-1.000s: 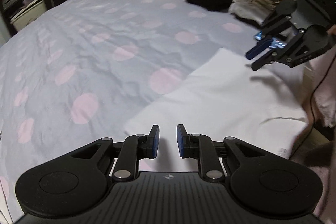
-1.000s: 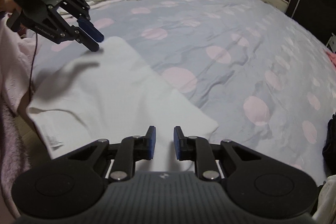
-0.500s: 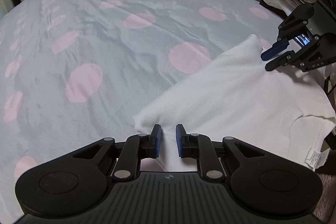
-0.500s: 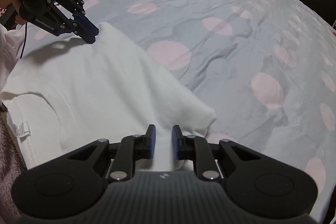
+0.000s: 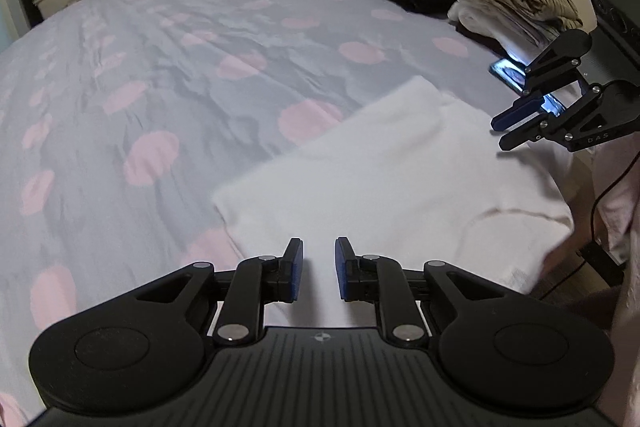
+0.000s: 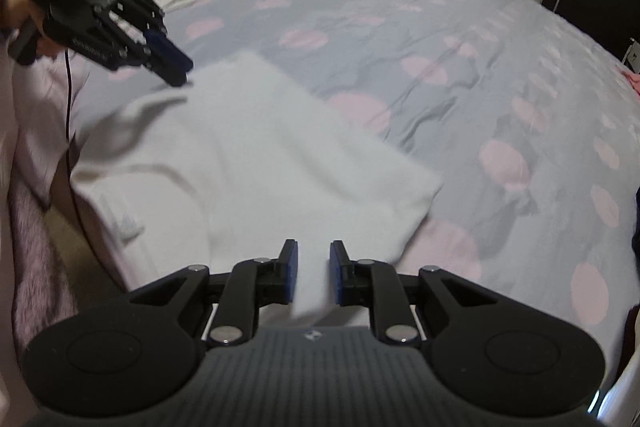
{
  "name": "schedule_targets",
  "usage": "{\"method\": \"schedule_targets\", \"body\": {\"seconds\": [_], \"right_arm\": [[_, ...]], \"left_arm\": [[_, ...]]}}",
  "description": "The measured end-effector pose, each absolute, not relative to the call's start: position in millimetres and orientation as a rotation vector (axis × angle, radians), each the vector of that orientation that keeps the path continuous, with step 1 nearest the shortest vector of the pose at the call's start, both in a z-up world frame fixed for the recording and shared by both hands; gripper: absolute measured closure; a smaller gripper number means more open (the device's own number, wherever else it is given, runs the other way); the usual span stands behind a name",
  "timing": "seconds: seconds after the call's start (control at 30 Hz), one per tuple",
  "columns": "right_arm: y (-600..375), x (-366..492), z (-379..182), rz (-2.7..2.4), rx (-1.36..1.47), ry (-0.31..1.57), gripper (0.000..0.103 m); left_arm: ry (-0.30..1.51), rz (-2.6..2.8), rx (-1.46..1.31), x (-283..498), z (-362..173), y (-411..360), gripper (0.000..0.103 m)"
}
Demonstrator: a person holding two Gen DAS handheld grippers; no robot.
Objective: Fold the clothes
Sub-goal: 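Open both tools and release the folded white shirt, then pinch the folded shirt edge with the left tool and lift it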
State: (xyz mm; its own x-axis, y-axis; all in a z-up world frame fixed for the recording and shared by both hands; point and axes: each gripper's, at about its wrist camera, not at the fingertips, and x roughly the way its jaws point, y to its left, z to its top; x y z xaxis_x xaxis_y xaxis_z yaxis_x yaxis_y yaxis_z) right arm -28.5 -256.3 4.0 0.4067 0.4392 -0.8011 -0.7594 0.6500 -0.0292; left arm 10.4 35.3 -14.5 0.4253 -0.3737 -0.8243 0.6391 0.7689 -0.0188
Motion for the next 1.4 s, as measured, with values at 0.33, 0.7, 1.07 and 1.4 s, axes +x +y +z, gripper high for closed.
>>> {"method": "schedule_targets", "body": {"seconds": [0.33, 0.7, 1.07, 1.4], "right_arm": [[-256, -32, -19, 0.746, -0.426, 0.932, 0.083], [-287, -17, -6, 0.598, -0.039, 0.939, 0.057], [-307, 13, -32, 0.500, 0.255, 1.070, 0.049], [-311, 23, -58, 0.531, 0.422, 1.154, 0.049]], "left_arm": [[1.007, -0.587, 0.284, -1, -40, 37, 0.089], [0.946, -0.406, 0.007, -4, -26, 80, 0.065], [1.092, -0.397, -0.298, 18, -62, 111, 0.053], [1.148, -0.428, -0.407, 26, -87, 119, 0.043]]}}
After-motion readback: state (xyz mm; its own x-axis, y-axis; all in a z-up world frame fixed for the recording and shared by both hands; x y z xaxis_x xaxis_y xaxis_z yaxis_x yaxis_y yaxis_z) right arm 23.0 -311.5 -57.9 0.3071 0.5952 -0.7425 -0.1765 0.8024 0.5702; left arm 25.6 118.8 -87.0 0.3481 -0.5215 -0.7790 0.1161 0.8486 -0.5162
